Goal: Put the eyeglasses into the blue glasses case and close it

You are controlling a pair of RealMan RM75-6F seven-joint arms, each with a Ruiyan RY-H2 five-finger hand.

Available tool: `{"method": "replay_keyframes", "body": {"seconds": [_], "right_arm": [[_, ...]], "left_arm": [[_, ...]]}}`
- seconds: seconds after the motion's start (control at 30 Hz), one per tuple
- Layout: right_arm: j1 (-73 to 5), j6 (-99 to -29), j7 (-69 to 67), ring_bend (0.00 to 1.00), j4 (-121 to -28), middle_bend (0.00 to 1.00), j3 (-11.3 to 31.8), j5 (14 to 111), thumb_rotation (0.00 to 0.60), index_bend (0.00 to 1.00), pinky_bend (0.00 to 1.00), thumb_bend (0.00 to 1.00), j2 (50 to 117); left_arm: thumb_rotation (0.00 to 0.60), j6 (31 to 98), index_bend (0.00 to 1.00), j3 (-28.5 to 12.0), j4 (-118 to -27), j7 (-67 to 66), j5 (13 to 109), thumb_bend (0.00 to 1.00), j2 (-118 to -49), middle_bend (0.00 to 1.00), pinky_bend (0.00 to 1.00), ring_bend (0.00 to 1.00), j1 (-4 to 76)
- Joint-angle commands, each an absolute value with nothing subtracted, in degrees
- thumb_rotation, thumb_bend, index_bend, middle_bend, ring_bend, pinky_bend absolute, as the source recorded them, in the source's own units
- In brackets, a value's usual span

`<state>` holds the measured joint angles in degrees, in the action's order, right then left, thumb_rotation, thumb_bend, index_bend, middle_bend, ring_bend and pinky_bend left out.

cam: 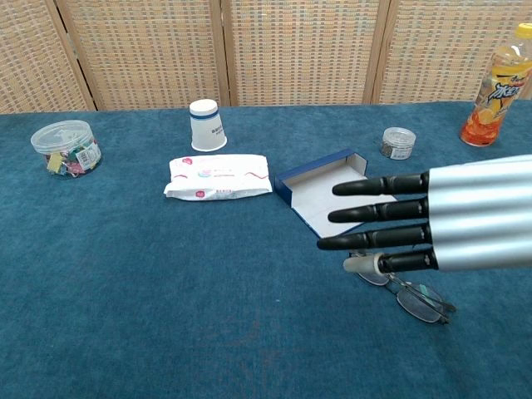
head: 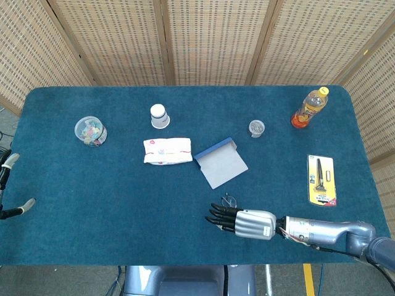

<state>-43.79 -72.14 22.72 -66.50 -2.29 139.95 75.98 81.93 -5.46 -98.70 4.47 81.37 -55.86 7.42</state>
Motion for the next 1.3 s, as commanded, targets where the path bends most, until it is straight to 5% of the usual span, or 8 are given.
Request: {"method": "replay_keyframes", "body": {"seconds": [0.03, 0.5, 1.07, 1.3], "right_arm": [[-45.59, -69.35, 25.52, 0.0, -65.29, 0.0, -2.93, 140.62, 0.6, 0.16, 0.0, 0.03, 77.56], [-49.29, -62.74, 27.92, 0.0, -62.35, 0.0, -6.19, 138.32, 0.6, 0.21, 0.0, 0.04, 80.01], [-49.32, -67.4, 24.64, 0.0, -52.41, 0.0, -11.6, 135.6, 0.6, 0.32, 0.0, 0.05, 84.52], [-49.4, -68.68, 23.28, 0.0, -50.45, 0.0, -13.08, 134.27, 0.6, 0.39, 0.0, 0.14, 85.69]], "left_arm": [[0.6, 81.48, 0.0, -5.47, -98.72, 4.53, 81.21, 0.12, -55.79, 0.0, 0.0, 0.0, 7.65], [0.6, 80.44, 0.0, -5.72, -98.55, 5.24, 80.15, 0.12, -55.41, 0.0, 0.0, 0.0, 8.09], [0.6, 79.25, 0.0, -5.78, -99.23, 3.76, 79.12, 0.12, -55.62, 0.0, 0.0, 0.0, 8.8], [0.6, 79.07, 0.0, -5.72, -99.34, 3.32, 79.0, 0.12, -55.7, 0.0, 0.0, 0.0, 8.95]]}}
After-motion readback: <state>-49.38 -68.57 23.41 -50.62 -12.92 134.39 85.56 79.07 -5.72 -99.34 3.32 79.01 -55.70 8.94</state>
